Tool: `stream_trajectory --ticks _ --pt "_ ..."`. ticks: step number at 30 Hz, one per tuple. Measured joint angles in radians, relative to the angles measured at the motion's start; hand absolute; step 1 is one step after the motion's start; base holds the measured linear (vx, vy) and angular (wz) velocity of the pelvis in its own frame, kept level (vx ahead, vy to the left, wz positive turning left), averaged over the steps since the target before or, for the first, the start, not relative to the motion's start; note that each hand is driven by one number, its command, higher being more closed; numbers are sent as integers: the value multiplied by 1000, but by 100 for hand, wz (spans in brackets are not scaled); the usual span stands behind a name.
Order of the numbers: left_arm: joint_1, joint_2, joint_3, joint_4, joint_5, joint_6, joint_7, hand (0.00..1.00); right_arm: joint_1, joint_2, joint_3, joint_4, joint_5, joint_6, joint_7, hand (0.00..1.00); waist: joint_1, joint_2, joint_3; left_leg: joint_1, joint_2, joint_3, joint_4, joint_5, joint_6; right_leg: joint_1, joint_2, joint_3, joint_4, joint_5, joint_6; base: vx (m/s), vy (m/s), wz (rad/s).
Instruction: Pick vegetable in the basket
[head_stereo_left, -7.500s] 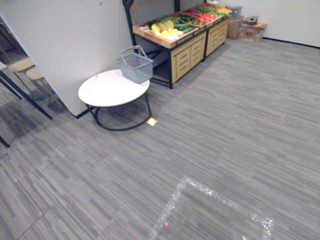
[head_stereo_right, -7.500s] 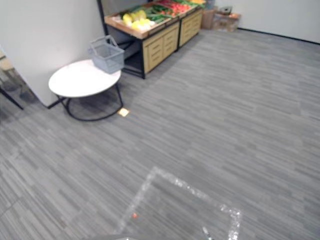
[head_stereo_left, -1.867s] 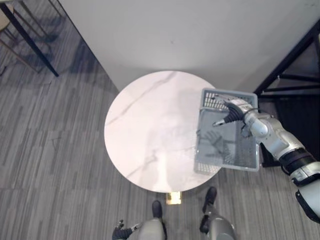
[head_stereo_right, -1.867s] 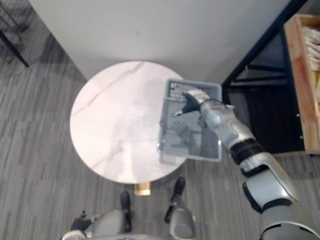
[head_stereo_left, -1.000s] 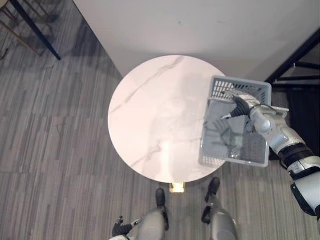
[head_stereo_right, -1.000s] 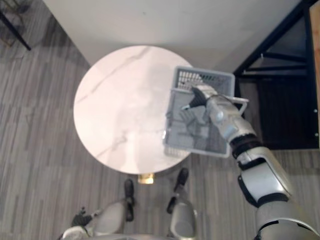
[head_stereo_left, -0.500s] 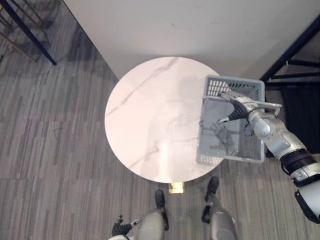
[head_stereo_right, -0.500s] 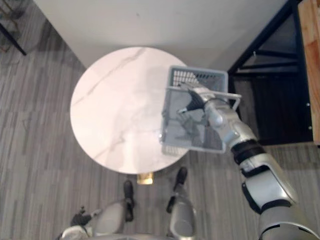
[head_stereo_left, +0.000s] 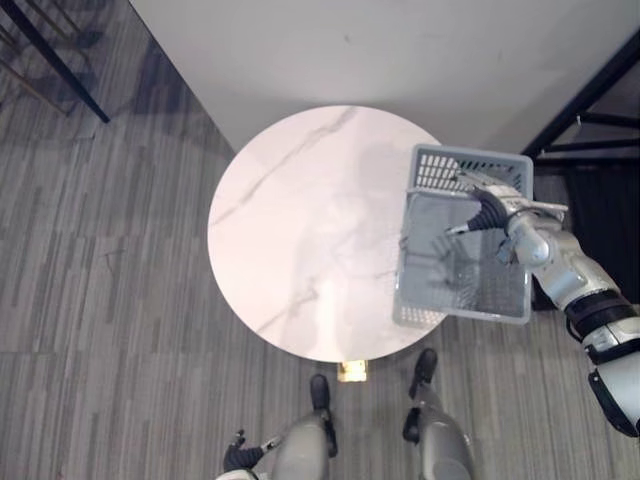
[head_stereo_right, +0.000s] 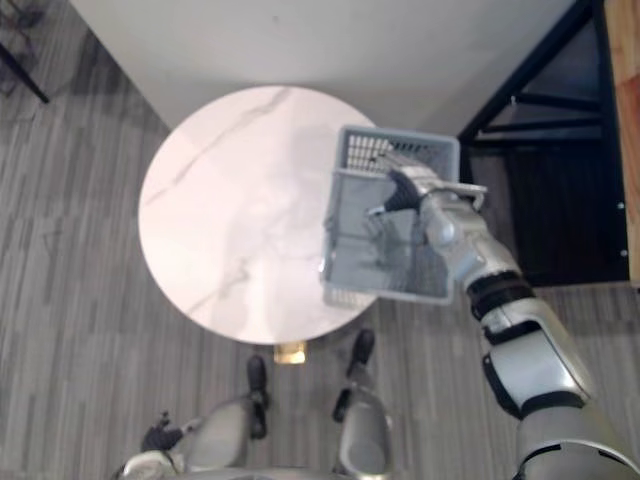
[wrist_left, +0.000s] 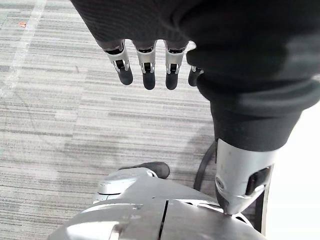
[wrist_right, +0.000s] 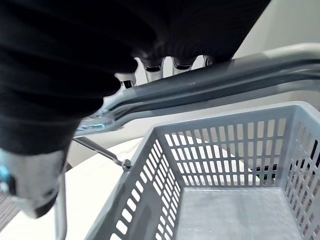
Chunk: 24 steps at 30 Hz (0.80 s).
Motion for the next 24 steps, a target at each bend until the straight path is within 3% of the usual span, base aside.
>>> stream_trajectory --ticks 6,7,24 --pt "-1 -1 -2 6 -5 -1 0 0 -47 2 -34 97 -12 9 -9 0 1 4 2 -18 -12 -15 -4 10 6 -10 -12 -11 0 5 1 14 23 9" --pt "-2 -1 -2 6 -6 -1 0 0 -61 2 -38 108 -22 11 -9 100 1 5 3 -26 -16 -15 -3 12 8 -17 -15 -11 -1 9 1 11 40 3" --pt "-6 -4 -18 5 -2 -1 1 0 -42 1 -52 90 -41 15 -17 100 7 21 12 -29 -17 -19 -1 17 9 -18 -16 -6 -2 19 -5 30 11 0"
